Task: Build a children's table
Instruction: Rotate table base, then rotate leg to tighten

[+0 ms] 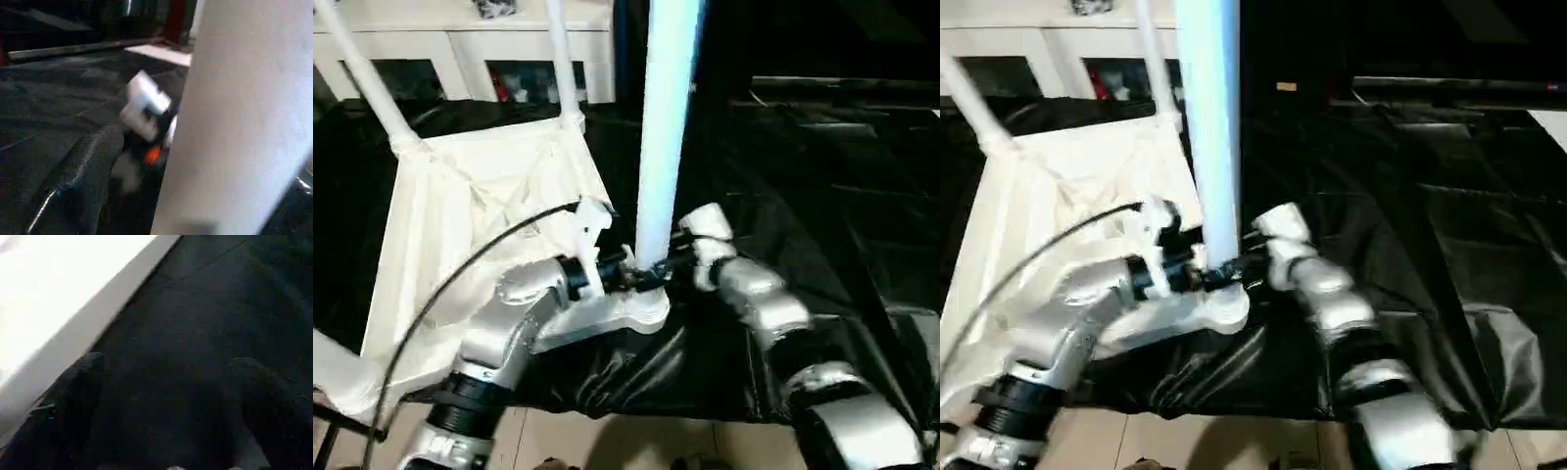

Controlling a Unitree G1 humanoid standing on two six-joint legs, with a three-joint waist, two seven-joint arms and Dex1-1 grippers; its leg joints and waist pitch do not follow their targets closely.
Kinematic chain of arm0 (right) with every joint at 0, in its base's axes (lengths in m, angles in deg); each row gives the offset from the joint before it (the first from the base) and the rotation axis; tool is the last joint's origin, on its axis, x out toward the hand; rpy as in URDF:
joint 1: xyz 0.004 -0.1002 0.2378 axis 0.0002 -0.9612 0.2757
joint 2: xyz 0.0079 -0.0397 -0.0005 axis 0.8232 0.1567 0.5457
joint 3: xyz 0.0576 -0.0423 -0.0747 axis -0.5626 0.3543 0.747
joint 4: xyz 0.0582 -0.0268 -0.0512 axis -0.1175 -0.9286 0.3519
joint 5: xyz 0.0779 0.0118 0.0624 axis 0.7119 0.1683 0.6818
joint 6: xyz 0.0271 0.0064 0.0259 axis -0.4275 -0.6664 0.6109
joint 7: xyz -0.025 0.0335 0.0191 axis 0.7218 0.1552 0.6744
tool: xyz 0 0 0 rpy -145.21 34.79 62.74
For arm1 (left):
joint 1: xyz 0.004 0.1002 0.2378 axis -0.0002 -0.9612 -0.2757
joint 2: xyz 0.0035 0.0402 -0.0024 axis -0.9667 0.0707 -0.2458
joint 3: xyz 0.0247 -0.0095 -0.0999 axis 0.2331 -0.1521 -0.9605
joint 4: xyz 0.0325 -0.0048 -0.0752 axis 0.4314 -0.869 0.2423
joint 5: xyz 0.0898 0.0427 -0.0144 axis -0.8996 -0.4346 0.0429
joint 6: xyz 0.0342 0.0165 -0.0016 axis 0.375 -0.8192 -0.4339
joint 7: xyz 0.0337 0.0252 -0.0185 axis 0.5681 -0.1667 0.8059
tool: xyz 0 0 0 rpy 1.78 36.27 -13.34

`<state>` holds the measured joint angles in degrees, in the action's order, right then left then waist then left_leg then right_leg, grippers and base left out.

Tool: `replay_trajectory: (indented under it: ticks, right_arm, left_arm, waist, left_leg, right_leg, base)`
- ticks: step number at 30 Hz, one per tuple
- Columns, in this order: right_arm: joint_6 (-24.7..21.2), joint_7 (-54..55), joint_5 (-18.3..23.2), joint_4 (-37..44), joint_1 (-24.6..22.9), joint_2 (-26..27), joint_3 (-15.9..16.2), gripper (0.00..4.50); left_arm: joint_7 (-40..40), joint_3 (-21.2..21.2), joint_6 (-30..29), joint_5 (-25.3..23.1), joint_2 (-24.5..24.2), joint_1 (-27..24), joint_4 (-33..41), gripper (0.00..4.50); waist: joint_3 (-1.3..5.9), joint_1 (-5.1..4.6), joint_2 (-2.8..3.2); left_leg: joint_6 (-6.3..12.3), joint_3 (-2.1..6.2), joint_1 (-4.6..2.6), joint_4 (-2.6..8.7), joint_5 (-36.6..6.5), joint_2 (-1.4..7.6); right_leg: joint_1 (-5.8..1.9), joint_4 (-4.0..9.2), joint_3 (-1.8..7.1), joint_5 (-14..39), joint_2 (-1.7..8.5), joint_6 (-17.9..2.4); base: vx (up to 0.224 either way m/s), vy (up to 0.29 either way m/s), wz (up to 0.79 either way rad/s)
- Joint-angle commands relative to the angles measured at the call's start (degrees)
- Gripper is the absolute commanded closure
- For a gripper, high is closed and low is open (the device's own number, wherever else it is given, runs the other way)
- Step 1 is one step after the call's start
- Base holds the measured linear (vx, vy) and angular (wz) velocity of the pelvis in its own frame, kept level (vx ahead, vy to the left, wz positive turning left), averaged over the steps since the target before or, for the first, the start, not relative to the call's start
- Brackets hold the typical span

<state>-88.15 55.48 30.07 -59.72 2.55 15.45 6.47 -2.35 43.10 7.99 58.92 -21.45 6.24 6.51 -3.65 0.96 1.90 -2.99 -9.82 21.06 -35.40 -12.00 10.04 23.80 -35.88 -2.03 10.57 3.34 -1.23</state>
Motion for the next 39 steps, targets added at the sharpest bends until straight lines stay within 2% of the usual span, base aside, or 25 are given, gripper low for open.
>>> replay_trajectory:
  ticks: [1, 5, 7, 9, 10, 11, 12, 13, 14, 15, 16, 18, 20, 22, 25, 27, 28, 30, 32, 35, 39]
  right_arm:
    - [0.0, -1.52, 0.6, 3.93, -2.5, -2.01, -0.66, 0.0]
    - [-0.98, -2.98, 0.71, 7.86, -4.68, -4.22, -0.85, 0.0]
    - [-2.01, -4.82, -0.05, 12.79, -7.15, -6.82, 0.04, 0.0]
    - [-3.98, -7.36, 0.32, 19.47, -10.37, -9.29, 0.4, 0.0]
    - [-4.06, -7.48, 0.33, 19.77, -10.51, -9.4, 0.42, 0.0]
    - [-5.24, -9.12, 0.78, 23.93, -12.58, -10.75, 0.73, 0.0]
    - [-5.24, -9.12, 0.78, 23.93, -12.58, -10.75, 0.73, 0.0]
    - [-6.17, -10.85, 1.2, 27.24, -14.37, -12.05, 1.22, 0.0]
    - [-7.82, -14.94, 2.11, 33.96, -17.98, -15.11, 2.53, 0.0]
    - [-8.44, -16.59, 2.48, 36.25, -19.17, -16.31, 3.1, 0.0]
    - [-8.52, -16.81, 2.53, 36.55, -19.32, -16.47, 3.17, 0.0]
    - [-9.82, -19.38, 3.33, 39.45, -20.62, -18.14, 4.06, 0.0]
    - [-12.38, -23.08, 4.79, 44.31, -22.54, -20.84, 5.05, 0.0]
    - [-12.84, -24.19, 5.23, 45.58, -22.99, -21.64, 5.29, 0.0]
    - [-17.28, -27.88, 7.47, 50.99, -24.67, -24.55, 5.63, 0.0]
    - [-18.56, -28.44, 7.81, 52.67, -25.19, -25.44, 5.63, 0.0]
    - [-18.91, -28.56, 7.91, 53.13, -25.27, -25.69, 5.58, 0.0]
    - [-19.75, -28.77, 8.11, 53.94, -25.45, -26.08, 5.54, 0.0]
    - [-20.89, -28.99, 8.28, 54.82, -25.74, -26.73, 5.71, 0.0]
    - [-21.12, -29.01, 8.28, 55.06, -25.84, -26.77, 5.7, 0.0]
    - [-22.58, -28.98, 8.84, 56.39, -26.11, -27.03, 5.93, 0.0]
  left_arm:
    - [-0.59, 0.71, 1.04, -3.03, -3.19, -2.07, 0.9, 0.48]
    - [-1.86, 1.81, 1.13, -4.6, -5.8, -4.24, 2.65, 0.48]
    - [-2.25, 2.53, -1.3, -5.18, -8.57, -6.77, 5.56, 0.48]
    - [-3.12, 3.63, -3.65, -6.18, -11.93, -9.32, 8.56, 0.48]
    - [-3.13, 3.66, -3.73, -6.23, -12.05, -9.42, 8.66, 0.48]
    - [-3.08, 3.84, -4.06, -6.79, -13.17, -10.49, 9.44, 0.64]
    - [-3.08, 3.84, -4.06, -6.79, -13.17, -10.49, 9.44, 0.64]
    - [-3.66, 3.52, -4.31, -6.06, -13.51, -11.02, 9.51, 0.64]
    - [-4.4, 3.64, -6.06, -5.98, -14.71, -11.14, 8.7, 0.75]
    - [-4.59, 3.92, -6.45, -6.48, -15.14, -10.8, 8.02, 0.85]
    - [-4.61, 3.97, -6.5, -6.58, -15.2, -10.74, 7.92, 0.93]
    - [-5.13, 4.41, -6.78, -6.93, -15.47, -9.93, 6.79, 1.09]
    - [-5.13, 5.11, -6.48, -7.99, -15.62, -8.16, 4.13, 1.16]
    - [-5.36, 5.27, -6.43, -8.14, -15.66, -7.58, 3.12, 1.35]
    - [-6.3, 5.36, -5.08, -8.83, -15.49, -5.88, -0.15, 1.57]
    - [-6.44, 5.38, -4.12, -9.13, -15.28, -5.01, -2.07, 1.6]
    - [-6.56, 5.59, -3.78, -9.54, -15.4, -4.38, -3.33, 1.81]
    - [-6.97, 5.85, -3.43, -9.84, -15.55, -3.68, -4.67, 1.97]
    - [-8.63, 5.79, -4.61, -9.04, -15.95, -2.95, -5.72, 2.03]
    - [-8.87, 5.8, -5.18, -9.02, -16.23, -2.79, -5.88, 2.36]
    - [-9.4, 6.15, -6.41, -9.39, -16.7, -2.64, -6.7, 2.59]
  waist:
    - [3.97, 0.65, 0.01]
    - [3.97, 0.71, 0.27]
    - [3.94, 1.01, 0.21]
    - [3.81, 1.27, 0.02]
    - [3.68, 1.22, 0.03]
    - [3.61, 1.22, -0.27]
    - [3.53, 1.27, -0.19]
    - [3.39, 1.28, -0.31]
    - [3.29, 1.57, -0.26]
    - [3.24, 1.58, -0.27]
    - [3.38, 1.9, -0.23]
    - [3.42, 1.73, -0.25]
    - [3.36, 1.76, -0.3]
    - [3.4, 1.81, -0.48]
    - [3.48, 1.82, -0.09]
    - [3.6, 1.86, -0.19]
    - [3.6, 1.87, -0.02]
    - [3.64, 1.92, -0.18]
    - [3.45, 1.91, 0.11]
    - [3.38, 1.86, 0.02]
    - [3.49, 1.84, 0.12]
  left_leg:
    - [2.45, 0.68, -0.11, 4.37, -9.81, 2.59]
    - [2.24, 0.61, -0.17, 4.34, -10.11, 2.5]
    - [2.02, 0.68, -0.22, 4.42, -10.43, 2.62]
    - [2.07, 0.68, -0.34, 4.58, -11.24, 2.7]
    - [2.11, 0.65, -0.29, 4.66, -11.48, 2.66]
    - [2.11, 0.62, -0.28, 4.69, -11.94, 2.65]
    - [2.07, 0.6, -0.33, 4.69, -12.29, 2.55]
    - [1.89, 0.59, -0.42, 4.77, -13.14, 2.52]
    - [1.8, 0.66, -0.47, 4.89, -13.77, 2.68]
    - [1.76, 0.63, -0.53, 4.89, -14.03, 2.64]
    - [1.98, 0.73, -0.61, 4.89, -13.86, 2.74]
    - [1.94, 0.8, -0.27, 4.93, -13.39, 2.52]
    - [2.14, 0.81, -0.38, 4.86, -13.41, 2.53]
    - [2.49, 0.86, -0.11, 4.81, -12.39, 2.44]
    - [2.6, 0.94, -0.2, 4.7, -11.79, 2.44]
    - [2.86, 0.95, -0.11, 4.63, -11.1, 2.47]
    - [2.79, 0.97, -0.19, 4.63, -11.15, 2.5]
    - [2.65, 1.01, -0.12, 4.59, -11.13, 2.48]
    - [2.01, 1.03, -0.36, 4.69, -12.91, 2.51]
    - [1.64, 1.16, -0.24, 4.84, -13.25, 2.58]
    - [1.6, 1.17, -0.31, 4.78, -12.83, 2.63]
  right_leg:
    - [-3.72, 4.22, 2.31, 8.46, 4.01, -14.58]
    - [-3.57, 4.32, 2.26, 9.18, 3.9, -14.36]
    - [-3.64, 4.39, 2.26, 9.47, 3.93, -14.12]
    - [-3.4, 4.4, 2.29, 10.84, 3.78, -13.35]
    - [-3.38, 4.48, 2.31, 11.28, 3.66, -13.09]
    - [-3.33, 4.67, 2.32, 12.44, 3.71, -12.67]
    - [-3.24, 4.74, 2.31, 13.53, 3.65, -12.41]
    - [-3.1, 5.05, 2.35, 15.69, 3.63, -11.85]
    - [-3.06, 5.21, 2.43, 17.35, 3.79, -10.99]
    - [-2.99, 5.32, 2.47, 18.03, 3.72, -10.57]
    - [-2.99, 5.22, 2.54, 17.69, 3.71, -9.95]
    - [-3.09, 5.22, 2.41, 17.59, 3.75, -10.24]
    - [-3.03, 5.36, 2.51, 17.92, 3.72, -9.81]
    - [-3.25, 5.4, 2.52, 17.42, 3.84, -9.47]
    - [-3.25, 5.42, 2.45, 16.9, 3.76, -9.75]
    - [-3.36, 5.24, 2.45, 15.41, 3.8, -10.12]
    - [-3.25, 5.27, 2.41, 15.36, 3.85, -10.39]
    - [-3.38, 5.19, 2.4, 15.13, 3.95, -10.53]
    - [-3.24, 5.51, 2.37, 18.5, 4.07, -10.4]
    - [-3.25, 5.56, 2.34, 19.84, 4.13, -9.84]
    - [-3.28, 5.43, 2.4, 18.33, 4.12, -10.49]
  base:
    - [0.0, 0.0, 0.0]
    - [0.0, 0.0, 0.0]
    - [0.0, 0.0, 0.0]
    - [0.0, 0.0, 0.0]
    - [0.0, 0.0, 0.0]
    - [0.0, 0.0, 0.0]
    - [0.0, 0.0, 0.0]
    - [0.0, 0.0, 0.0]
    - [0.0, 0.0, 0.0]
    - [0.0, 0.0, 0.0]
    - [0.0, 0.0, 0.0]
    - [0.0, 0.0, 0.0]
    - [0.0, 0.0, 0.0]
    - [0.0, 0.0, 0.0]
    - [0.0, 0.0, 0.0]
    - [0.0, 0.0, 0.0]
    - [0.0, 0.0, 0.0]
    - [0.0, 0.0, 0.0]
    - [0.0, 0.0, 0.0]
    - [0.0, 0.0, 0.0]
    - [0.0, 0.0, 0.0]
